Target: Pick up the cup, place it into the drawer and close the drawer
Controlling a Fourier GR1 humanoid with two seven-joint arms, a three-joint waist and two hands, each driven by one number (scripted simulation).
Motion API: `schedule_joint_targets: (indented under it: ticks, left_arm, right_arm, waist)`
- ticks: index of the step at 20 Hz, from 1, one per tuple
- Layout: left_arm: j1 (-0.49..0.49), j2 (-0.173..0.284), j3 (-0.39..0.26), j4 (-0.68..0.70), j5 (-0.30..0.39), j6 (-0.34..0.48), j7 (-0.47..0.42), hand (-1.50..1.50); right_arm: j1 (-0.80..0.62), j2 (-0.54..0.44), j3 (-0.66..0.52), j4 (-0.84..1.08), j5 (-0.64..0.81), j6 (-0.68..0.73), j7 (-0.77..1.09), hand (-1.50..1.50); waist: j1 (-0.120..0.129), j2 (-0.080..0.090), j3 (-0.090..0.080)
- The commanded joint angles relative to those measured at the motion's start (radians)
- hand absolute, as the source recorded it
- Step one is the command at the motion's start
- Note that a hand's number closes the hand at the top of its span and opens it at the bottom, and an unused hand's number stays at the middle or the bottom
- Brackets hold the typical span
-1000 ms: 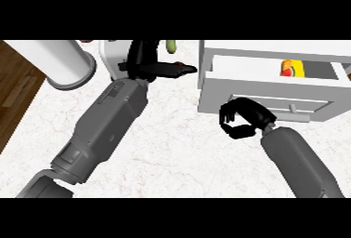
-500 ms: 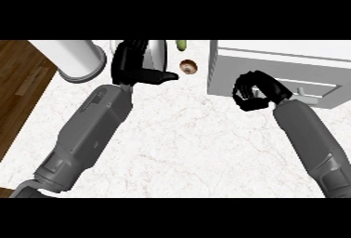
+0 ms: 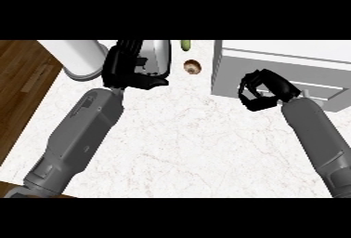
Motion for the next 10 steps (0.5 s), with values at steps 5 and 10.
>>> schedule_joint_targets:
  ticks: [5, 10]
  left_arm:
    - [0.036, 0.013, -0.009, -0.027, 0.006, -0.042, 0.01, -1.5]
    - [0.049, 0.016, -0.009, -0.047, 0.012, -0.059, 0.009, -1.5]
  right_arm:
    - [-0.16, -0.122, -0.107, 0.021, -0.033, -0.071, 0.074, 1.5]
    - [-0.145, -0.146, -0.117, -0.004, -0.06, -0.019, 0.069, 1.5]
  waist:
    - [0.047, 0.021, -0.01]
    - [0.064, 0.02, -0.01]
